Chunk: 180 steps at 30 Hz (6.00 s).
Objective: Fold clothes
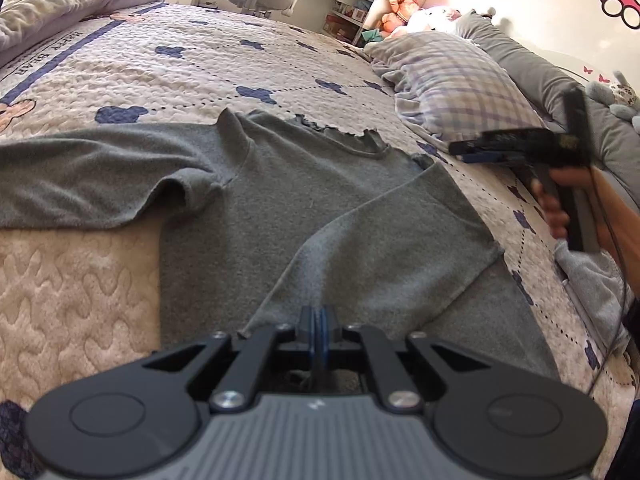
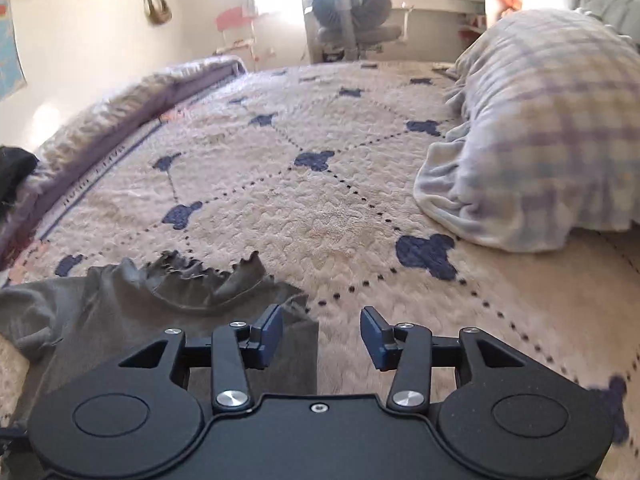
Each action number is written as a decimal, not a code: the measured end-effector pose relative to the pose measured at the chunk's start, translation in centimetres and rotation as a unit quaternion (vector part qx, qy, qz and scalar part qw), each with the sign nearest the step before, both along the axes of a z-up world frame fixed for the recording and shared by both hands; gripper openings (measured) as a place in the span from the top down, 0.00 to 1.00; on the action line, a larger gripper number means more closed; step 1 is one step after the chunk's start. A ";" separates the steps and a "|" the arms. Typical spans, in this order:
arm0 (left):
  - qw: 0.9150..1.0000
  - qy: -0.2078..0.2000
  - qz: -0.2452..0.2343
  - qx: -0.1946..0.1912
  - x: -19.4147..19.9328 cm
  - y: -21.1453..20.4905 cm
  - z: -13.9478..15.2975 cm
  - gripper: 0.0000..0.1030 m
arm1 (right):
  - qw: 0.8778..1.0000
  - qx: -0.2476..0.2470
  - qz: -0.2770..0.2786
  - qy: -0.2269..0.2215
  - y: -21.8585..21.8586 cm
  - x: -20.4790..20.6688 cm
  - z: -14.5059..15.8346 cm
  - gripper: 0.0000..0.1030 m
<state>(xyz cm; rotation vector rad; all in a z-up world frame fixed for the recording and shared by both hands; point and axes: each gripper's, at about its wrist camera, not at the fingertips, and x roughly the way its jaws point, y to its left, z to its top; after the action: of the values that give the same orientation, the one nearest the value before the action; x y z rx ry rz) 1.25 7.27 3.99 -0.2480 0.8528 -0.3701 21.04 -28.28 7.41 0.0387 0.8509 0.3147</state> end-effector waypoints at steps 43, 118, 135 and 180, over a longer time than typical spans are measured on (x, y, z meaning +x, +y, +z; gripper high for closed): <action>0.998 -0.022 0.053 -0.027 -0.1 1.8 1.2 0.97 | 0.999 -0.041 -0.028 -0.022 -3.8 -8.6 -1.6 0.61; 0.997 0.040 0.035 -0.056 0.1 1.4 -0.2 0.66 | 0.995 0.019 0.098 -0.023 17.9 -24.4 -4.3 0.94; 0.998 0.014 0.040 -0.037 0.0 1.3 0.2 0.98 | 0.993 0.027 0.106 -0.049 18.6 -25.7 -3.0 0.94; 0.997 0.005 0.077 -0.012 0.0 4.3 1.0 0.92 | 0.985 0.088 -0.149 -0.014 -3.1 -21.6 -3.1 0.68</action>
<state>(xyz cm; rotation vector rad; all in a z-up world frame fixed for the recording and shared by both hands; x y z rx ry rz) 1.20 11.57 4.97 -0.3361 0.8336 -0.2356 -0.52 -31.42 4.26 0.3229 0.7744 0.1070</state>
